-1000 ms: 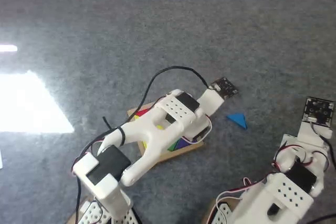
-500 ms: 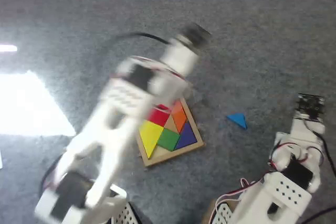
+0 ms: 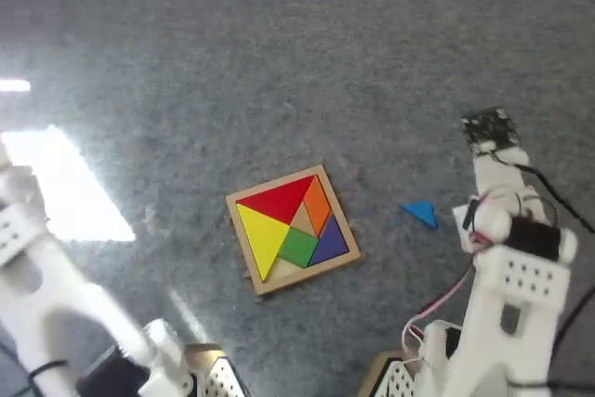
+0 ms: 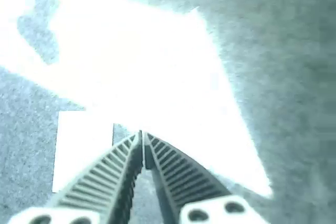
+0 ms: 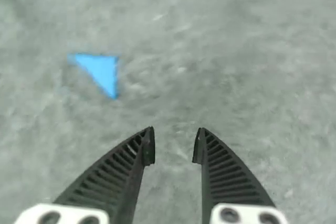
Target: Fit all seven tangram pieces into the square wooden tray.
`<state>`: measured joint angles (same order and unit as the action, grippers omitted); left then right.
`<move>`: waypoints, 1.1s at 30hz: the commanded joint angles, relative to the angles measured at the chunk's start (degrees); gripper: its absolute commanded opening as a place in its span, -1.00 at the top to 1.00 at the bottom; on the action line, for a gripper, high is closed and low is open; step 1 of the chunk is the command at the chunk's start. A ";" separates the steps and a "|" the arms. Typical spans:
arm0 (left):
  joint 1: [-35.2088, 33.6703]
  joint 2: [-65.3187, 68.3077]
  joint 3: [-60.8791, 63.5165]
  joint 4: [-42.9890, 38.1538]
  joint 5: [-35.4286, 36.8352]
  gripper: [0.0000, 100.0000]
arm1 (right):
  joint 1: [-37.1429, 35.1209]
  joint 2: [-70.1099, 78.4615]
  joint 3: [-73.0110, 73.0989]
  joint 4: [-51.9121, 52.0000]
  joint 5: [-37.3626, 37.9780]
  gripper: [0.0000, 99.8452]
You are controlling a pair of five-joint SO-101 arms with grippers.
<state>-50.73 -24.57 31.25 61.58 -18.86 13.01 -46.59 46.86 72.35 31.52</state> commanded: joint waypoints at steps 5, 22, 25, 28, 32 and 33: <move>-10.81 -2.11 23.25 -36.13 -3.25 0.97 | -22.02 14.55 -7.65 0.31 6.77 0.72; -7.38 -2.73 28.70 -40.18 -3.43 0.97 | -19.30 29.58 -8.70 -4.44 32.79 0.21; -6.77 -2.73 29.14 -40.18 -3.43 0.97 | -18.95 30.55 -8.35 -6.20 34.55 0.21; -7.03 -2.73 29.14 -40.18 -3.43 0.97 | -18.95 33.63 -7.91 -8.66 34.29 0.21; -7.56 -2.73 29.14 -40.18 -3.43 0.97 | -18.33 39.78 -7.21 -13.85 31.21 0.21; -7.56 -2.73 29.14 -40.18 -3.43 0.97 | -17.36 41.10 -7.21 -15.16 30.86 0.21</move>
<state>-58.29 -25.01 61.05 22.73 -21.76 -6.42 -7.82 41.14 60.84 64.13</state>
